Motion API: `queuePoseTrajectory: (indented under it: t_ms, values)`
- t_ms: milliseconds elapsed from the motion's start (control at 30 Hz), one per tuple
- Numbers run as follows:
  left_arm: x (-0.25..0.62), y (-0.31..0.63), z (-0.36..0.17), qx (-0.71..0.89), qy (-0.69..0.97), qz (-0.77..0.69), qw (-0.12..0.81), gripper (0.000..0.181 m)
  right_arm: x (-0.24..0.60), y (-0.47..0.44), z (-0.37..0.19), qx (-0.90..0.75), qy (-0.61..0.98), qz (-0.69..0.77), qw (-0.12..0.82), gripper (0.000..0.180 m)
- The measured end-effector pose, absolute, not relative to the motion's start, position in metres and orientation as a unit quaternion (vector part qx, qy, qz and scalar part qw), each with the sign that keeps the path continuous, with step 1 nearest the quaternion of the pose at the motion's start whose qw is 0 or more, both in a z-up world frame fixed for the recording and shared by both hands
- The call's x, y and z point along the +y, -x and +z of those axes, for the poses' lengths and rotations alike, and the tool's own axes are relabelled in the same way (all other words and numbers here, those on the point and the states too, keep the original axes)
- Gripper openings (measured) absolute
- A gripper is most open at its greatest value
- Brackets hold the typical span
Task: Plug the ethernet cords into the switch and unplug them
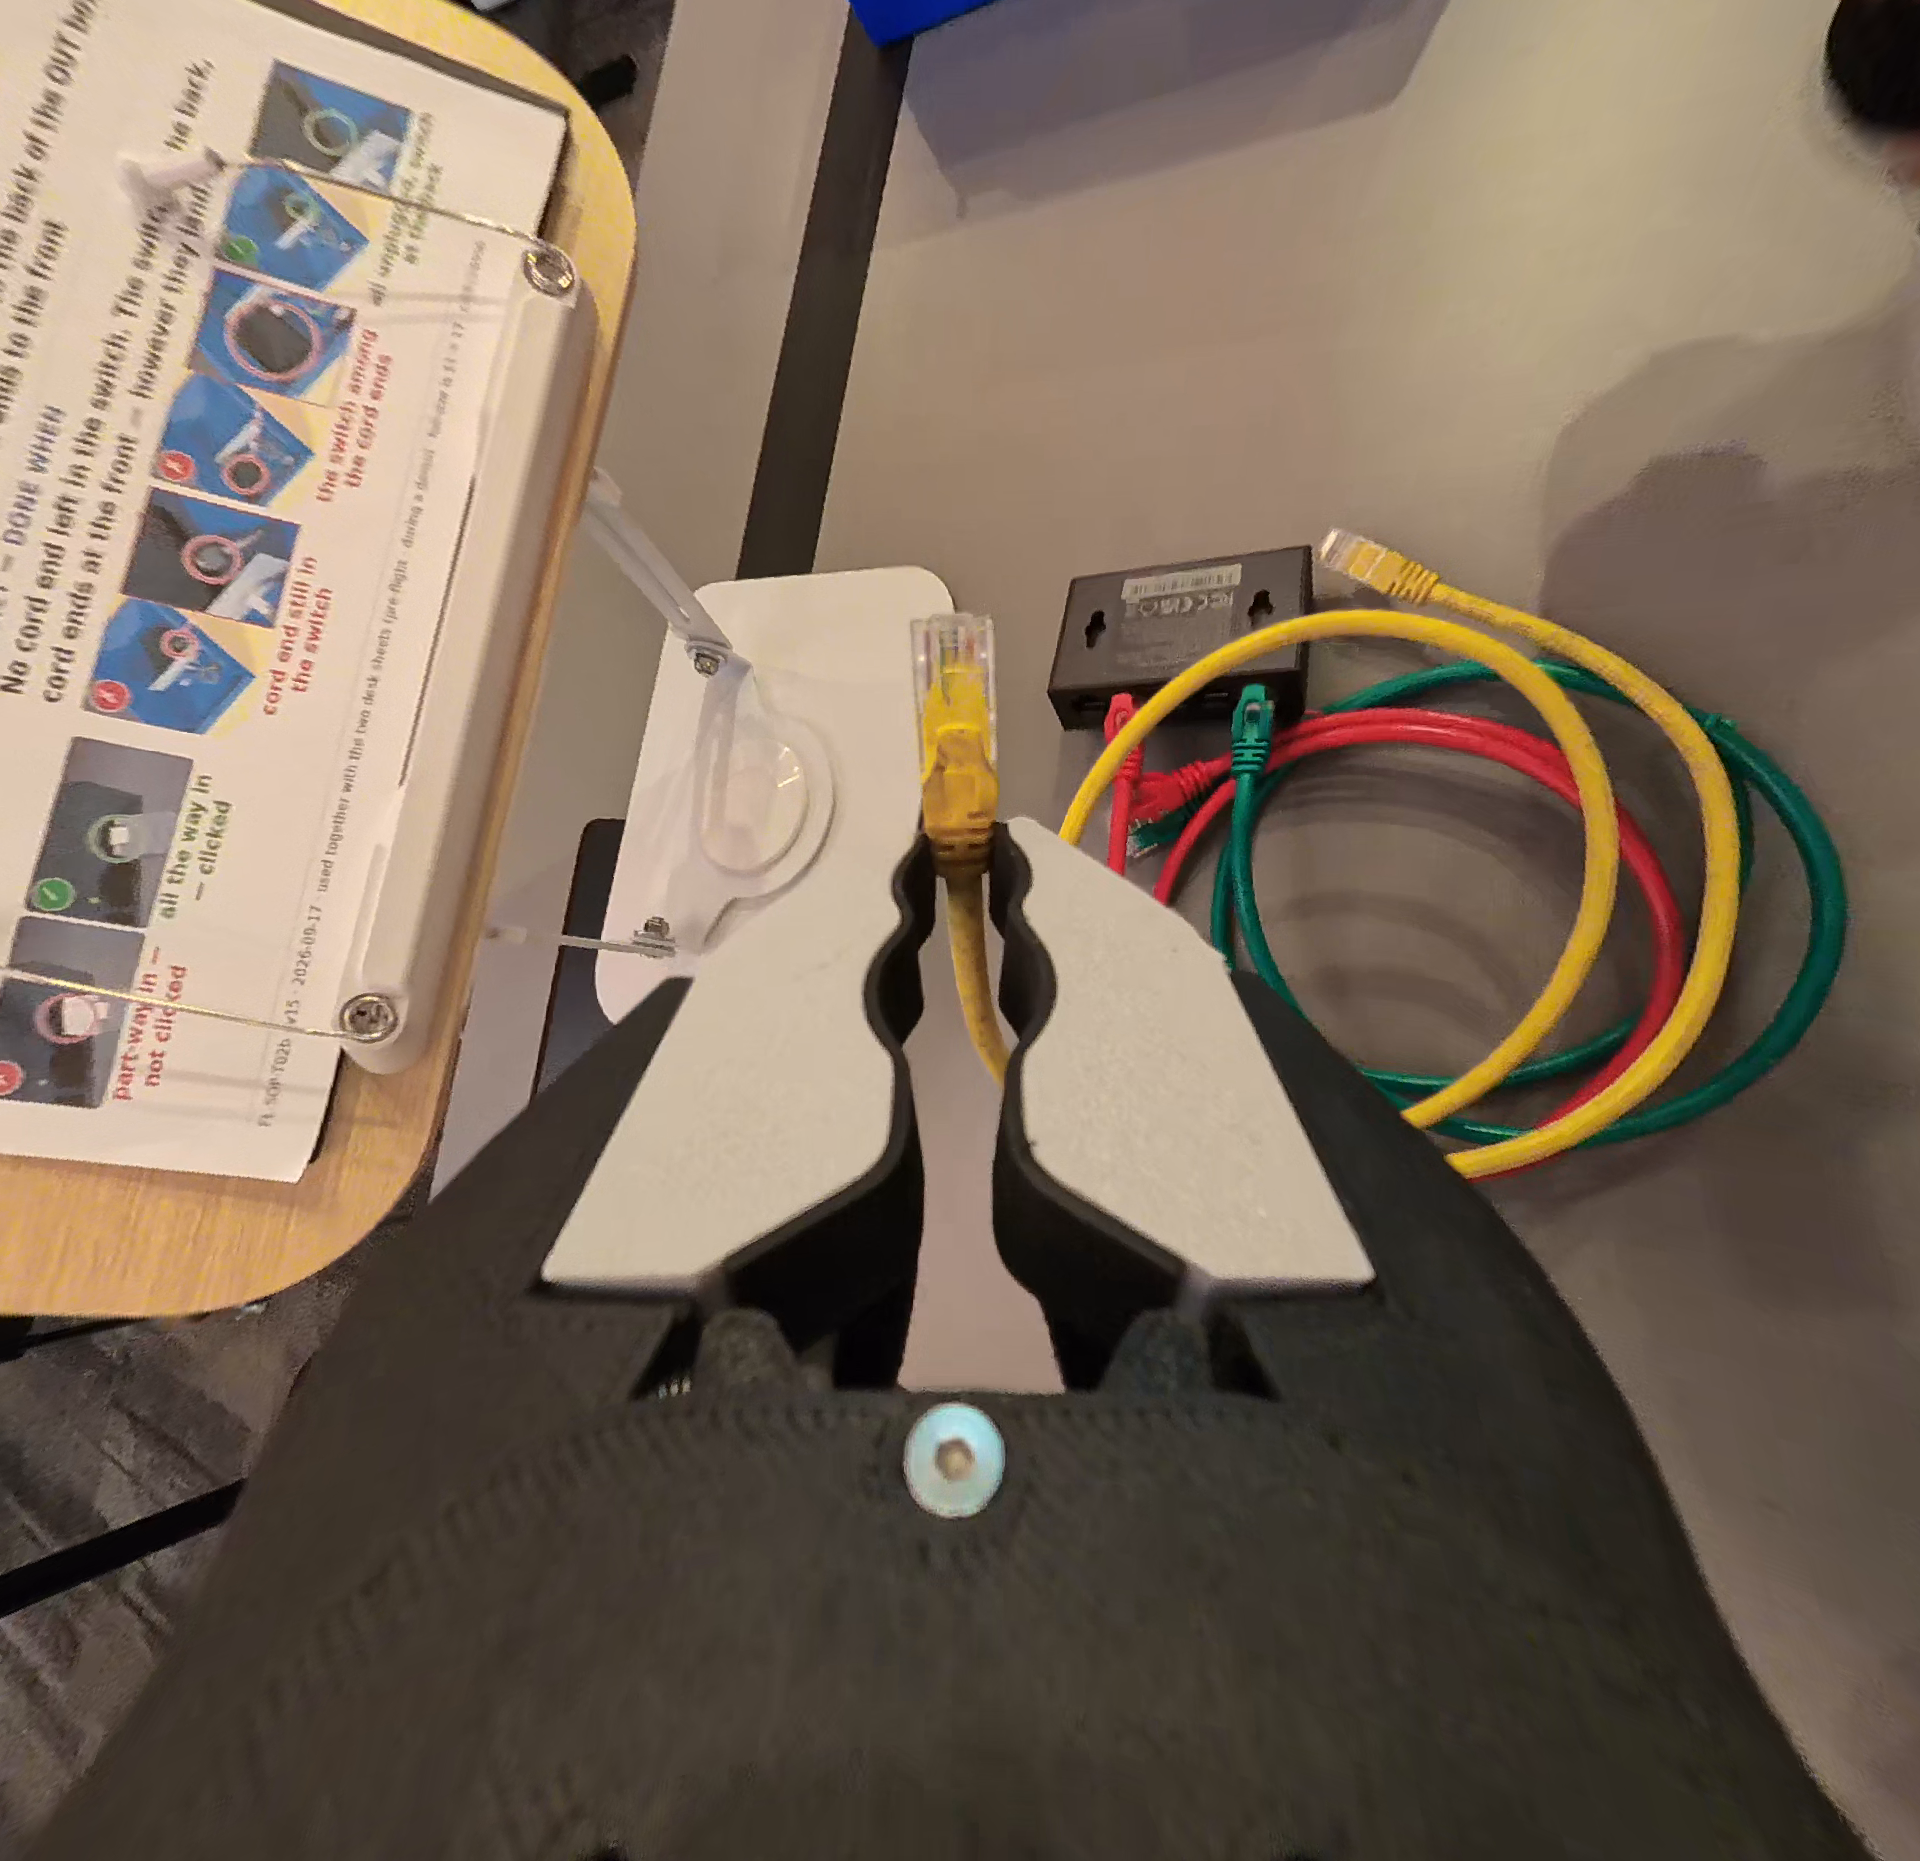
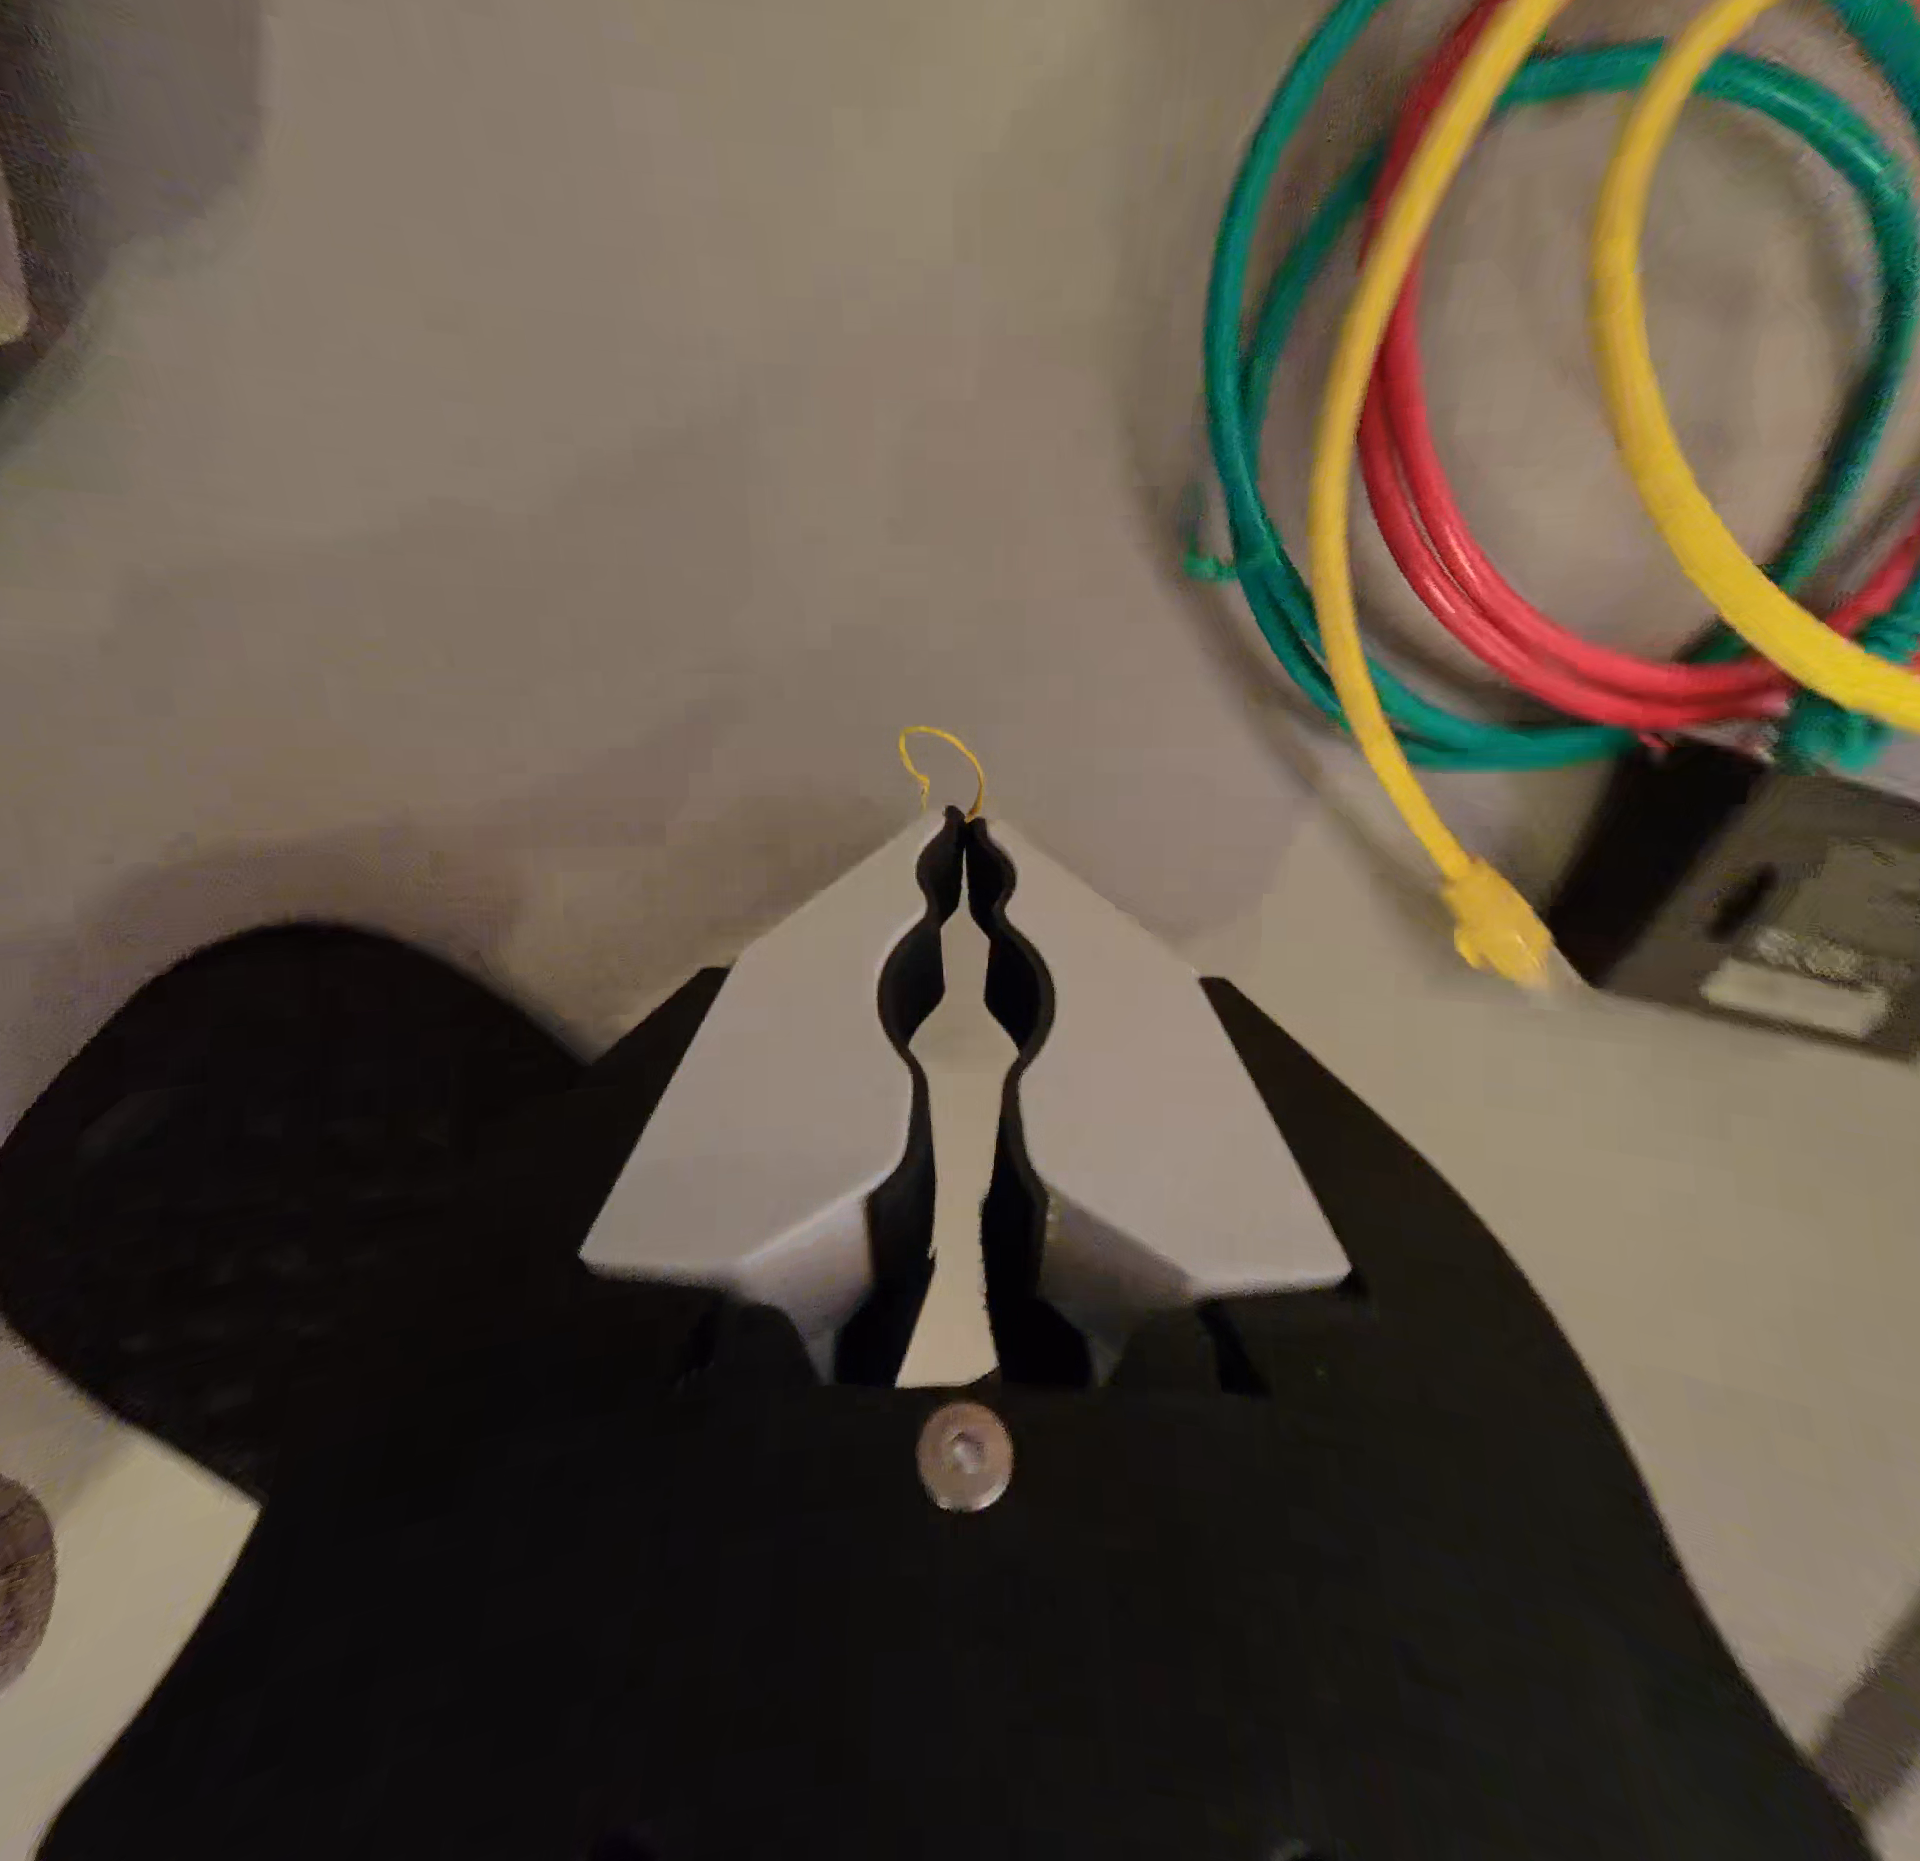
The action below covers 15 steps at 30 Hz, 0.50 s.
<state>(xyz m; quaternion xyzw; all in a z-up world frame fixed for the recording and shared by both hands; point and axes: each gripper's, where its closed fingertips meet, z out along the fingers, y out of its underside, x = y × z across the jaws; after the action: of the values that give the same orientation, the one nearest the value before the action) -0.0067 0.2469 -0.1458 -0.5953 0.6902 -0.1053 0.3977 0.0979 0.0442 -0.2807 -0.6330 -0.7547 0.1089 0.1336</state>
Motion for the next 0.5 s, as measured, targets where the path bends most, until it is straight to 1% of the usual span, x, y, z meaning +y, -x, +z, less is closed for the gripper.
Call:
queuePoseTrajectory:
  t_ms: [167, 200, 267, 333, 400, 500]
  values:
    - [0.247, 0.004, -0.155, 0.696, 0.597, -0.109, 0.383, 0.01, 0.039, -0.073, -0.296, -0.732, 0.645, 0.165, 0.144, 0.0]
    - [0.247, 0.003, -0.156, 0.697, 0.597, -0.11, 0.382, 0.01, 0.041, -0.073, -0.297, -0.729, 0.648, 0.166, 0.146, 0.014]
    - [0.247, 0.003, -0.156, 0.697, 0.597, -0.112, 0.383, 0.01, 0.045, -0.074, -0.292, -0.722, 0.652, 0.17, 0.157, 0.017]
    - [0.246, 0.003, -0.155, 0.696, 0.596, -0.115, 0.383, 0.01, 0.05, -0.073, -0.278, -0.713, 0.651, 0.187, 0.181, 0.023]
    - [0.247, 0.003, -0.155, 0.695, 0.598, -0.116, 0.383, 0.01, 0.06, -0.075, -0.26, -0.709, 0.65, 0.183, 0.205, 0.024]
    - [0.247, 0.003, -0.156, 0.695, 0.599, -0.115, 0.381, 0.01, 0.072, -0.076, -0.236, -0.716, 0.635, 0.176, 0.231, 0.0]
